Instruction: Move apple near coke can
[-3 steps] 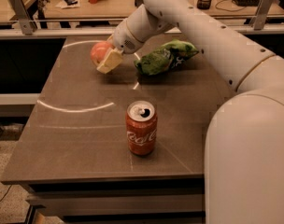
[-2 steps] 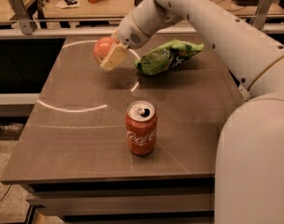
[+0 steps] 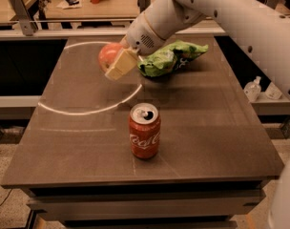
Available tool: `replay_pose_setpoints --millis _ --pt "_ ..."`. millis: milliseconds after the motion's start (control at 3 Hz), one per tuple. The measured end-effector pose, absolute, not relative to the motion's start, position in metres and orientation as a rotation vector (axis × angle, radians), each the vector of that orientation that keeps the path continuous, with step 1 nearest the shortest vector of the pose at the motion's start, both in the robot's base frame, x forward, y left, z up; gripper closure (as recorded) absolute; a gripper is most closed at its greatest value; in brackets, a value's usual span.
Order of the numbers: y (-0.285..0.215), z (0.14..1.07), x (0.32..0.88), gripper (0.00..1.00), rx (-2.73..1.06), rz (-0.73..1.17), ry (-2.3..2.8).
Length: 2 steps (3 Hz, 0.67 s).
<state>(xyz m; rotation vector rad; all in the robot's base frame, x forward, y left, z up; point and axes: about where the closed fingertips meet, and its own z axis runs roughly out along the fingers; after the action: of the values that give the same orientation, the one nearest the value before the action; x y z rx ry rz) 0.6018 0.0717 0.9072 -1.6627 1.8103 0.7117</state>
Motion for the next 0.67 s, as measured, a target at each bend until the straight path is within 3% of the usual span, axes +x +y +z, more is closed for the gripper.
replay_pose_setpoints --millis 667 --pt "0.069 0.878 0.539 1.00 -1.716 0.771 1.953"
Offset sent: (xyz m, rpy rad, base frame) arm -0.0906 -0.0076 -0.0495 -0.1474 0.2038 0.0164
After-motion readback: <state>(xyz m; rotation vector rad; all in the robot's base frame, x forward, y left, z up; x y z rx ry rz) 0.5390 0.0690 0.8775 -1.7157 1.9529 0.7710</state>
